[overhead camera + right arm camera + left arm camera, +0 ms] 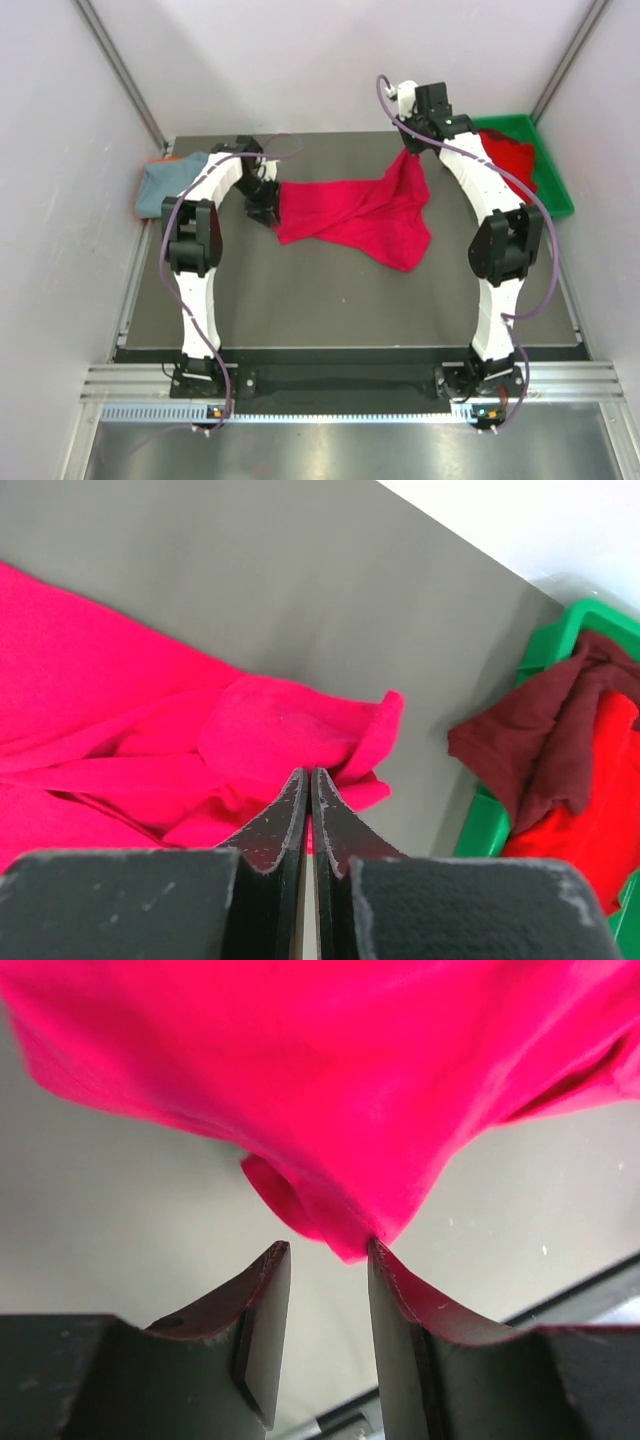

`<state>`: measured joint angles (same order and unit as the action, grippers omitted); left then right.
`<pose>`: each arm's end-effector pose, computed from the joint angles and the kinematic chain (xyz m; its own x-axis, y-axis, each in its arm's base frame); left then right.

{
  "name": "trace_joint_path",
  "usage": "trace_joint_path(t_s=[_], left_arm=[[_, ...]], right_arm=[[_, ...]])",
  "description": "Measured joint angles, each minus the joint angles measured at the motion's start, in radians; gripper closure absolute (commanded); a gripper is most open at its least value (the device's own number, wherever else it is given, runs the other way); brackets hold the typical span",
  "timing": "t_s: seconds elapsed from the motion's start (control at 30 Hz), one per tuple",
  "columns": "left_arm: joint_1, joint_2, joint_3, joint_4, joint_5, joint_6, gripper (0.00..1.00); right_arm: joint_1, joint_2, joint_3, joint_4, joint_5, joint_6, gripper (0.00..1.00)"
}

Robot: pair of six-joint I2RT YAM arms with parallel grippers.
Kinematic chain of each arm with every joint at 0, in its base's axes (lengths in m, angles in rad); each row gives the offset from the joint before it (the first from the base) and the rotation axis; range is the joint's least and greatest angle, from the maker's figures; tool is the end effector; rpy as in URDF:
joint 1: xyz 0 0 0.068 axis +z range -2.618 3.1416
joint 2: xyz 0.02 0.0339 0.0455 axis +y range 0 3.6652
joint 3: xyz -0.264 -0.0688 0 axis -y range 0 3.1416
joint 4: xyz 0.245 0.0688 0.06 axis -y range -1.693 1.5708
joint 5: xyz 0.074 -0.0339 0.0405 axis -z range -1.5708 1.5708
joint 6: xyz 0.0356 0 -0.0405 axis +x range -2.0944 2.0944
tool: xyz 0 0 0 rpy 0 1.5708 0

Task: Fold and stack the t-shirts
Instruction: Flatten the tshirt out

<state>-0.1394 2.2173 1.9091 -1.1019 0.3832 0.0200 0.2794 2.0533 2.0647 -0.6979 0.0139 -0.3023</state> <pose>0.4416 -0.0754 0.2014 -0.9736 0.1553 -0.1674 0.2076 0.9072 -0.3658 0.4534 0.1296 0.3407 -0.5026 -0.4539 -0.7358 -0.4348 0.8683 -0.2387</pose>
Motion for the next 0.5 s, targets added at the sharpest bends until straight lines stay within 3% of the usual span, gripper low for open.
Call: trace_joint_path(t_s=[0.3,0.5], left_arm=[[-0.002,-0.142,-0.195,-0.019,0.048,-0.027,0.56],[-0.014,-0.174,-0.24,-0.015,0.058,-0.043,0.56]], right_arm=[[0.021,0.003,0.013,0.004,0.0,0.0,1.0],[0.021,0.003,0.019,0.003,0.0,0.0,1.0]])
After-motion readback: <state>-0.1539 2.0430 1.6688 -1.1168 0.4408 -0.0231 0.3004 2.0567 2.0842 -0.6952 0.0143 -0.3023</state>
